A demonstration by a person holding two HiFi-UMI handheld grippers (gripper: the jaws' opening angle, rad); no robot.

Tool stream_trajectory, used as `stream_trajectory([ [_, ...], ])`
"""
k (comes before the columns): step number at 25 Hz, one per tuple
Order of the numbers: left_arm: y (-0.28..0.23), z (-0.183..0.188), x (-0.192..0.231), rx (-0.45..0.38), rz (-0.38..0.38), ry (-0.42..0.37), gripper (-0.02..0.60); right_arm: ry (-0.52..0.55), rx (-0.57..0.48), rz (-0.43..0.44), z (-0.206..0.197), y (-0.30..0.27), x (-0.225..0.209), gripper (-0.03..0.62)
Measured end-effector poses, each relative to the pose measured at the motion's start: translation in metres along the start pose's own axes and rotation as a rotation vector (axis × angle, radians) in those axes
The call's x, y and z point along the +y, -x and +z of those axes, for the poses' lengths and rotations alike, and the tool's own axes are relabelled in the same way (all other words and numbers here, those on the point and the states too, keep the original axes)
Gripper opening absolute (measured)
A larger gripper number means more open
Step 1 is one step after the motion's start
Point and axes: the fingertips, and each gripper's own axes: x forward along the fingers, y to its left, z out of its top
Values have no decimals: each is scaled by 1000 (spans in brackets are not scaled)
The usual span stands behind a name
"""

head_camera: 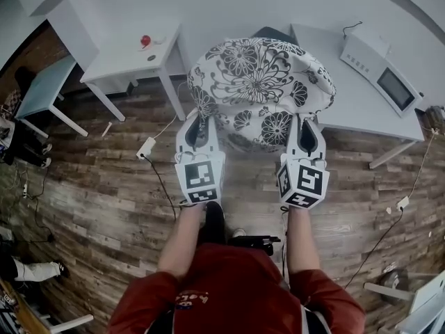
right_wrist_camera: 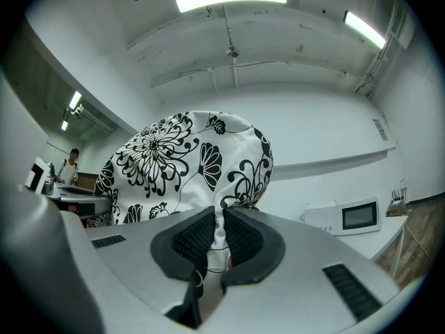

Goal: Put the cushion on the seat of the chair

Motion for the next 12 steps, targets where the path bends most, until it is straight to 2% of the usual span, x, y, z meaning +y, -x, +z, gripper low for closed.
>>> stream_trajectory([
  [3,-1,-1,0,13,-19,1,52,0,18,-16,-2,2,1,45],
  [12,5,7,-3,-14,-7,9,52,12,-1,-12,4,6,-1,46],
])
